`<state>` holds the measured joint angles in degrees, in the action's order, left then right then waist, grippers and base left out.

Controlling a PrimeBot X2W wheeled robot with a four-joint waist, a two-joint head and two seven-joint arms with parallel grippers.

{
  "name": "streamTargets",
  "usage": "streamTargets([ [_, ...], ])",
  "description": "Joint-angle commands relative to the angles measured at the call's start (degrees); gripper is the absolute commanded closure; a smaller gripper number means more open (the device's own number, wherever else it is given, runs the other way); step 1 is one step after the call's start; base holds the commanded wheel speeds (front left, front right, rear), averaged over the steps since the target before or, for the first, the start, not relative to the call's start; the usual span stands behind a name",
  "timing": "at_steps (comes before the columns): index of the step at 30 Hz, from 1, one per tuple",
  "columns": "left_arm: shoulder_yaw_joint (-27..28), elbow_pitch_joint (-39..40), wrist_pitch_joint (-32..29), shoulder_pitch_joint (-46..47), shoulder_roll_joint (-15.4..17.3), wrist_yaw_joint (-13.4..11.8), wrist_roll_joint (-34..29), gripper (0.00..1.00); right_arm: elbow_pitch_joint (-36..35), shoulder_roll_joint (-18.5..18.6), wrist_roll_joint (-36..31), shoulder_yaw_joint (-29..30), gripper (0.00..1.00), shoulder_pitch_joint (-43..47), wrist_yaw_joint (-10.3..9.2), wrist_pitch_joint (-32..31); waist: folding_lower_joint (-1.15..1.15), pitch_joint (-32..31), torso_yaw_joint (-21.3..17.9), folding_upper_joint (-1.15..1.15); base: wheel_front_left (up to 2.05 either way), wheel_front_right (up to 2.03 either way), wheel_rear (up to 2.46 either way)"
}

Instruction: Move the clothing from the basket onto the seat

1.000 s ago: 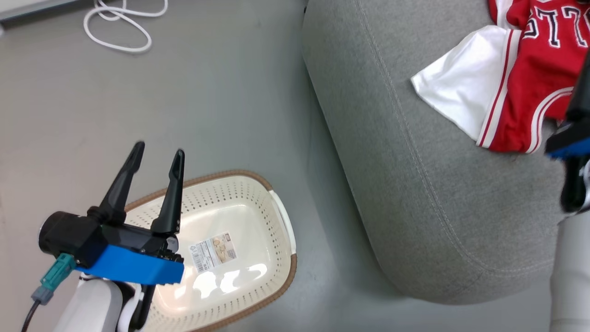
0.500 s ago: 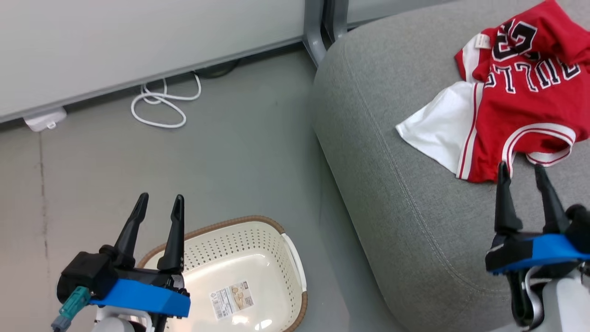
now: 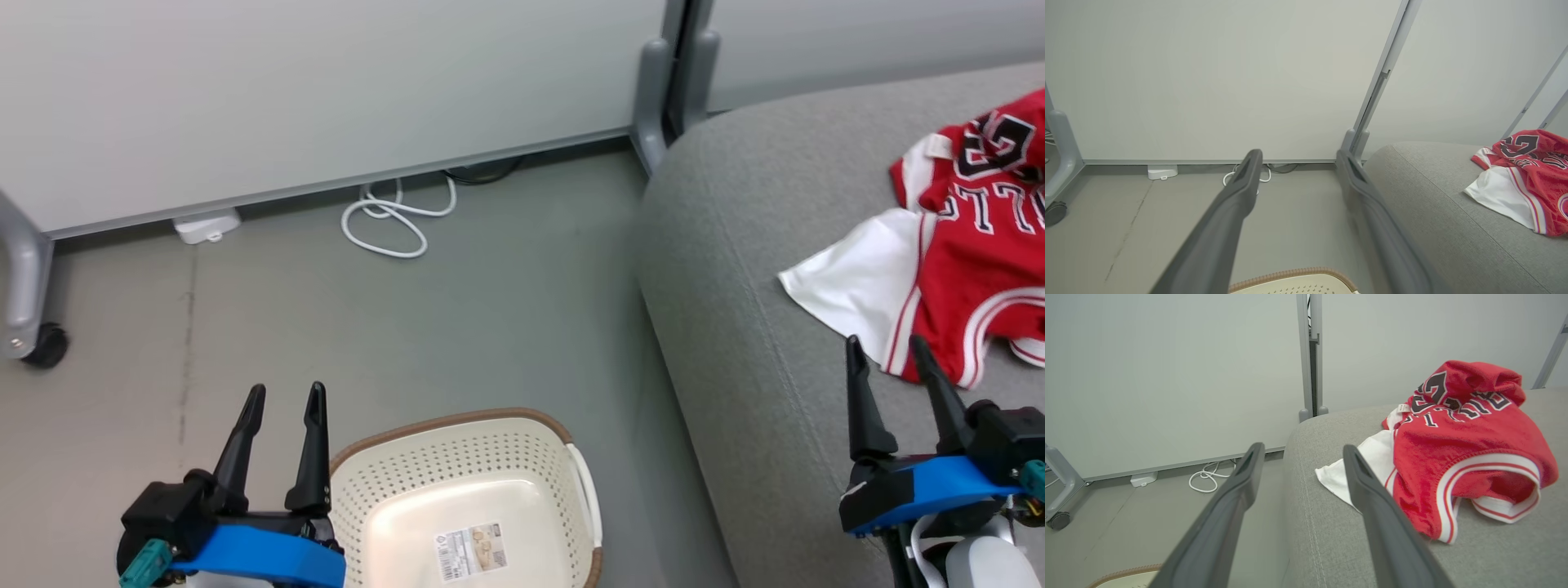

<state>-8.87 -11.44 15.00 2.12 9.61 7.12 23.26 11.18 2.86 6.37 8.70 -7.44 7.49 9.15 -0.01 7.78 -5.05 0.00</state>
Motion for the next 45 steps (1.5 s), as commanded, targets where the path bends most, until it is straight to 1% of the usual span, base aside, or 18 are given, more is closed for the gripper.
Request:
streamTargets([
  [1,0.35,-0.28,0.26,-0.76,-0.33,0.46,-0.19,0.00,-0.53,0.06,-0.07,-0.45,0.00,1.03,0.01,-0.22,0.01,-0.22,0.80,0.00,0.00,0.00,0.00],
  [9,2.47,-1.39,0.24,-3.60,-2.16,0.49,-0.88,0.00,-1.55,0.08,-1.08,-3.39,0.00,3.39,0.01,-1.70,0.01,-3.88,5.82,0.00,0.00,0.00,0.00],
  [15,4.04,-2.49,0.22,-5.19,-2.90,0.51,-1.68,0.00,-1.56,0.08,-0.82,-4.33,0.00,5.95,0.01,-2.50,0.01,-6.67,8.40,0.00,0.00,0.00,0.00],
  [18,4.75,-3.26,0.22,-5.88,-3.23,0.52,-1.71,0.00,-1.43,0.08,-0.44,-5.02,0.00,7.12,0.01,-2.89,0.01,-7.72,9.06,0.00,0.00,0.00,0.00],
  [23,5.66,-4.16,0.22,-6.81,-3.40,0.53,-1.97,0.00,-1.63,0.08,0.37,-6.53,0.00,8.35,0.01,-3.34,0.01,-8.54,9.36,0.00,0.00,0.00,0.00],
  [29,6.26,-4.33,0.22,-7.60,-3.45,0.54,-2.05,0.00,-1.67,0.07,0.79,-7.97,0.00,9.33,0.01,-3.40,0.01,-8.87,8.85,0.00,0.00,0.00,0.00],
  [45,5.33,-4.77,0.22,-6.73,-2.50,0.55,-1.50,0.00,-1.79,0.07,1.58,-8.33,0.00,9.38,0.01,-3.40,0.01,-8.72,7.99,0.00,0.00,0.00,0.00],
])
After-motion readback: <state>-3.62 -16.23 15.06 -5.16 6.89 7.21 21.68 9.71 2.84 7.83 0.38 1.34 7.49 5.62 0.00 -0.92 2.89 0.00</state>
